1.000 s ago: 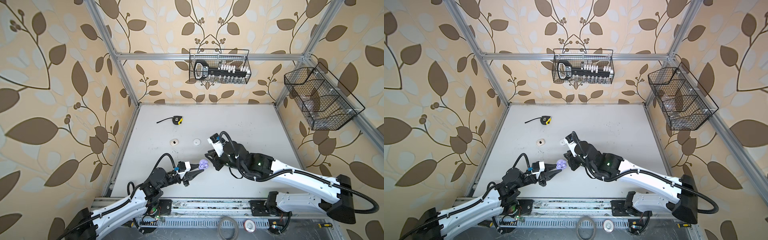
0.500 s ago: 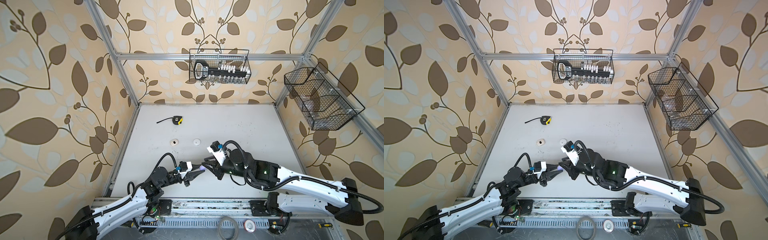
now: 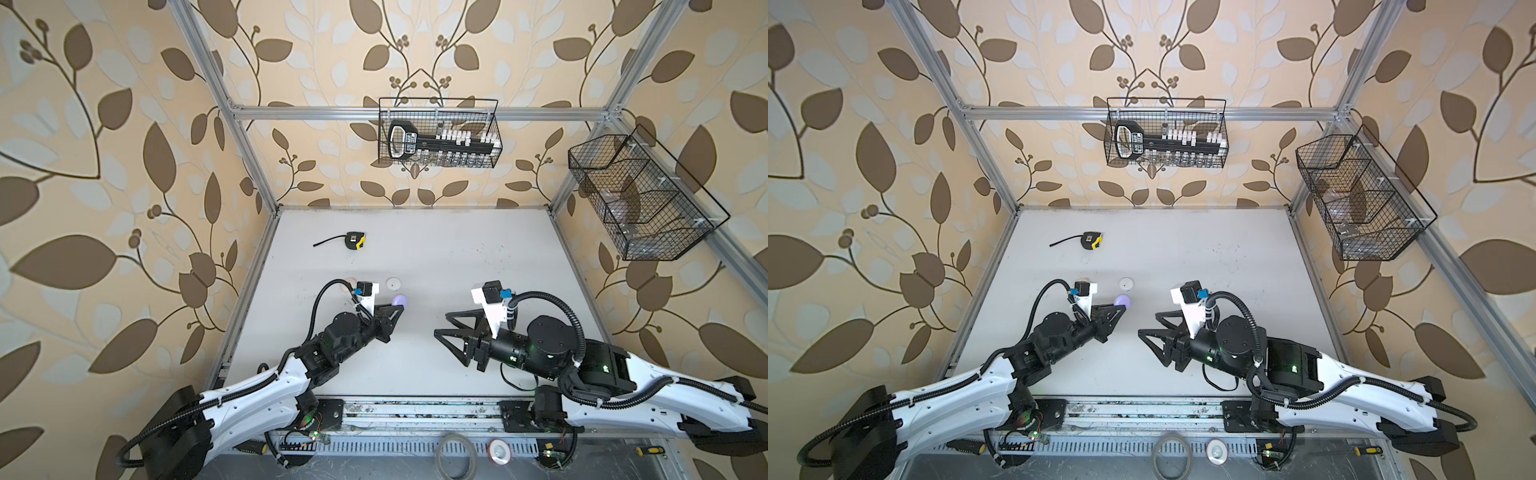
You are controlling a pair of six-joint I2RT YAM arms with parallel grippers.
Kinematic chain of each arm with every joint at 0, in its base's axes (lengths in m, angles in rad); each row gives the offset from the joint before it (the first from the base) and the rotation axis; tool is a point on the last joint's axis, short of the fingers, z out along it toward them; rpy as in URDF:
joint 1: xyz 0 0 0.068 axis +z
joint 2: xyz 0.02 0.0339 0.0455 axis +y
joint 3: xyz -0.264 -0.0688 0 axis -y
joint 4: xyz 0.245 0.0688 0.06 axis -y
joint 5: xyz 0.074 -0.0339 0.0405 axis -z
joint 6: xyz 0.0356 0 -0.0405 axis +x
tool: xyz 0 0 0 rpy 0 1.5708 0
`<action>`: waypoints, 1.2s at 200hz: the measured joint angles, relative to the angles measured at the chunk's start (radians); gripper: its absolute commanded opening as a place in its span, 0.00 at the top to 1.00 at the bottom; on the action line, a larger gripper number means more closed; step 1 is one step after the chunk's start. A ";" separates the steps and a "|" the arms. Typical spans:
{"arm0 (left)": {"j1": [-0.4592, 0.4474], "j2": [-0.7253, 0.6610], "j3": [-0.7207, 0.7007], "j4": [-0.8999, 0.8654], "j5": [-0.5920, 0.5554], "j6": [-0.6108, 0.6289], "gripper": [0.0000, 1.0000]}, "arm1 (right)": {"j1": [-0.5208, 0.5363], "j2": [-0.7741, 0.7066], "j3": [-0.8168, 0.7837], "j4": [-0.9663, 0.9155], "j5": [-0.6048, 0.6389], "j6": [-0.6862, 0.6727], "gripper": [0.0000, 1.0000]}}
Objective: Insert wireless bluetooth earbuds into charging case
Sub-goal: Close the charging case, then place the charging case at the center of the table.
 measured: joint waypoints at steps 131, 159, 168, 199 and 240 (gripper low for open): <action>0.024 0.905 0.502 0.011 0.089 -0.172 1.00 | -0.378 -0.049 -0.002 -0.037 -0.304 0.121 0.30; 0.035 0.949 0.531 0.052 0.098 -0.172 1.00 | -0.366 -0.021 -0.005 -0.014 -0.330 0.165 0.23; 0.035 0.954 0.533 0.060 0.098 -0.172 0.83 | -0.359 -0.025 -0.011 0.003 -0.330 0.170 0.20; 0.045 0.980 0.557 0.058 0.128 -0.177 0.50 | -0.433 -0.054 -0.018 0.013 -0.236 0.128 0.00; 0.048 0.939 0.578 -0.009 0.138 -0.168 0.01 | -0.686 -0.030 -0.132 0.120 0.085 -0.030 0.00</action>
